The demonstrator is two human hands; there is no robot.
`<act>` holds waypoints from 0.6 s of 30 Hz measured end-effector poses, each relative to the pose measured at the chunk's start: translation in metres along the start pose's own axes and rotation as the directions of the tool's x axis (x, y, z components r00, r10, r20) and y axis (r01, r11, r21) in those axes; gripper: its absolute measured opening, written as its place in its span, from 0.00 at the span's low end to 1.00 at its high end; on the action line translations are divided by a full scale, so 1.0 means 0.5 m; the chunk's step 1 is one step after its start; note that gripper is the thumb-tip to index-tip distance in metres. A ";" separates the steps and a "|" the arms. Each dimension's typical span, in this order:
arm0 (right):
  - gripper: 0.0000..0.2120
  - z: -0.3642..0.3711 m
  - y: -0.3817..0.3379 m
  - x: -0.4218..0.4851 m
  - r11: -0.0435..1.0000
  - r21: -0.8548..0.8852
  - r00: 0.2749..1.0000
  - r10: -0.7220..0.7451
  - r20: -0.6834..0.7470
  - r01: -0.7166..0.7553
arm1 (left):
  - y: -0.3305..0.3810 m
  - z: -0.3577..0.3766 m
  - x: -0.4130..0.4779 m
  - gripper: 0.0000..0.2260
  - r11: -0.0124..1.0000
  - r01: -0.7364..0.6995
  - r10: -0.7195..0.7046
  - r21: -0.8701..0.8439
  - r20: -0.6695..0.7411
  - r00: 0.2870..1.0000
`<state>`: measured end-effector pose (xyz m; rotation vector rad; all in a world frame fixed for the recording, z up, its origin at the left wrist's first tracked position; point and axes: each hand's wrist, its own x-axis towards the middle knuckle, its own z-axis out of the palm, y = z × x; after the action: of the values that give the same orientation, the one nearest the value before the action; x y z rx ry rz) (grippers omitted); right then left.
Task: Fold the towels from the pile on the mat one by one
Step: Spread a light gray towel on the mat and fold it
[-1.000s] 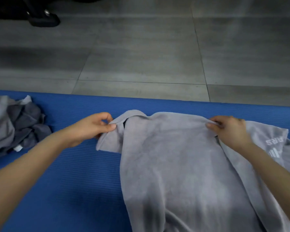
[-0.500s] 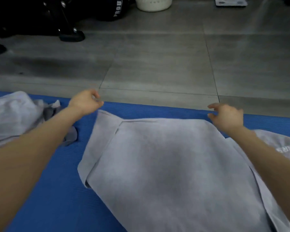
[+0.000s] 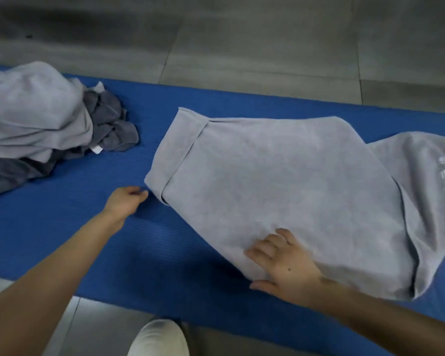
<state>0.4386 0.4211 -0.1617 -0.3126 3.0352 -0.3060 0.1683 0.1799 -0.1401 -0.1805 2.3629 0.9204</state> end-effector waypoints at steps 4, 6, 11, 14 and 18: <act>0.27 0.030 -0.026 0.011 0.987 -0.161 0.980 0.060 0.190 -0.029 | -0.005 0.024 0.019 0.18 0.990 -0.030 0.029 -0.138 -0.011 1.000; 0.24 0.039 -0.030 0.015 0.982 -0.174 0.972 0.108 0.208 -0.072 | -0.002 0.031 0.029 0.15 0.991 -0.084 0.076 -0.107 -0.083 0.994; 0.05 0.016 -0.036 0.014 0.976 0.066 0.977 0.209 -0.039 -0.206 | 0.019 0.035 0.038 0.09 0.973 -0.209 0.196 -0.095 -0.137 0.971; 0.10 -0.018 -0.025 0.015 0.854 0.346 0.885 0.451 -0.120 -0.388 | 0.053 0.029 0.022 0.07 0.916 -0.248 0.212 -0.315 -0.146 0.966; 0.07 -0.063 0.013 0.013 0.680 0.539 0.770 0.632 -0.087 -0.497 | 0.079 -0.014 -0.013 0.10 0.912 -0.237 0.220 -0.335 -0.088 0.971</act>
<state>0.4281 0.4320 -0.1324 0.7695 2.9330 -1.1000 0.1571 0.2044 -0.1095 -0.0616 2.2820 1.4580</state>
